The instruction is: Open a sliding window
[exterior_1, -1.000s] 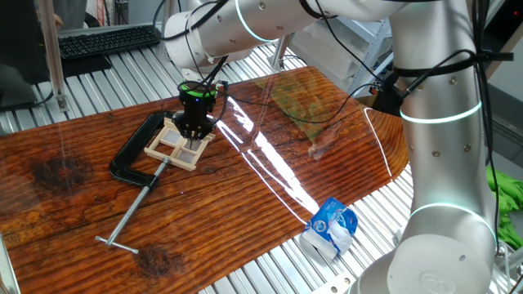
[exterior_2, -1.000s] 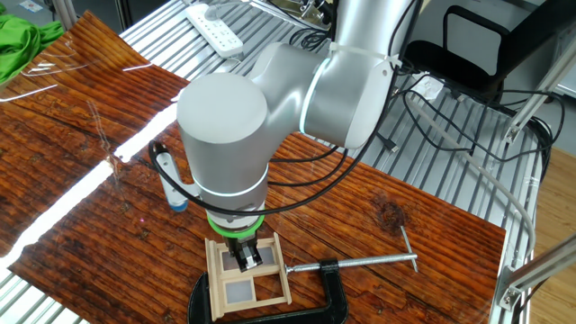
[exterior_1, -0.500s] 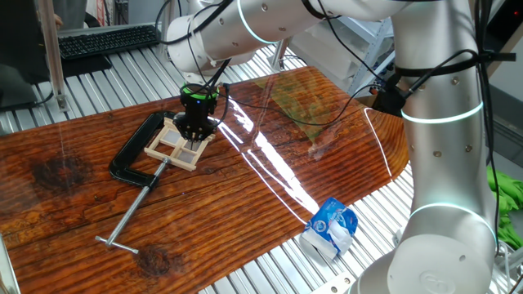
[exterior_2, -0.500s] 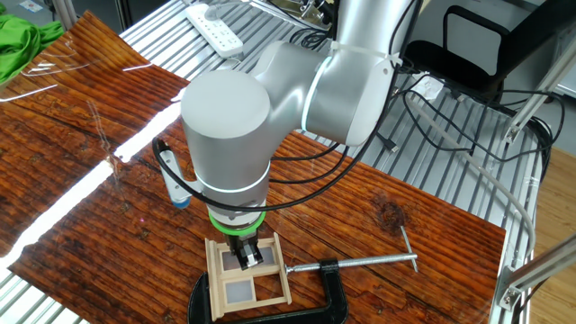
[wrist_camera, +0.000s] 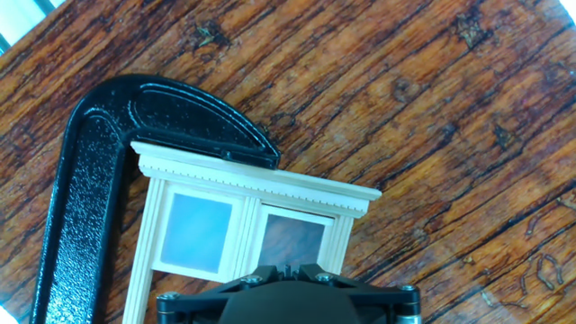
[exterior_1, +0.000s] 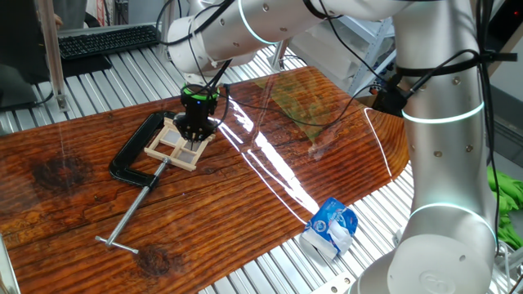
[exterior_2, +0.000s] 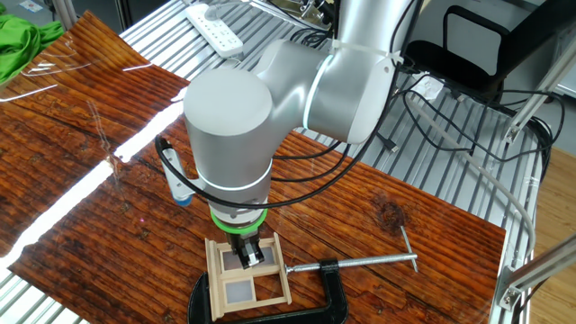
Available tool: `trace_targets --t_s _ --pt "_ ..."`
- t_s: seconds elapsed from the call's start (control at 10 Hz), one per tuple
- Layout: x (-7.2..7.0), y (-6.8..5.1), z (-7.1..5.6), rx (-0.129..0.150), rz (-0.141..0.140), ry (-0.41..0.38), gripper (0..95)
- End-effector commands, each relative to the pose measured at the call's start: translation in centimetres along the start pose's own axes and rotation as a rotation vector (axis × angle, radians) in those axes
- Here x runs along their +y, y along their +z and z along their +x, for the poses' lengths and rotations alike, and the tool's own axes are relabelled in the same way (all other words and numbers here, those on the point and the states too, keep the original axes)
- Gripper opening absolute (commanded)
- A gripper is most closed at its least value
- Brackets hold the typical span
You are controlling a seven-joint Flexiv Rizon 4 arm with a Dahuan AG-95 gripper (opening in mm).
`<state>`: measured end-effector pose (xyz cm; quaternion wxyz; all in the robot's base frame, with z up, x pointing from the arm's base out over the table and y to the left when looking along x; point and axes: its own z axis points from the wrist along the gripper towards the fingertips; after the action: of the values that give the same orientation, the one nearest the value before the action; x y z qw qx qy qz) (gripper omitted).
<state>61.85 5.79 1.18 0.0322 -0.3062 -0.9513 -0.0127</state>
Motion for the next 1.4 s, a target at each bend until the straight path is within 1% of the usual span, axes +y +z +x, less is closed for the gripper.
trace_targets --t_s 0.1,0.7,1.0,1.2,1.4 --pt "0.0 0.1 0.1 0.002 -0.004 0.001 0.0" --pt "-0.2 0.2 0.6 -0.003 -0.015 0.004 0.0" --pt "0.0 0.0 1.0 -0.002 -0.016 0.012 0.0" --pt "-0.1 0.4 1.3 -0.007 -0.019 0.01 0.0" --pt "-0.2 -0.1 1.2 0.004 -0.021 0.004 0.0"
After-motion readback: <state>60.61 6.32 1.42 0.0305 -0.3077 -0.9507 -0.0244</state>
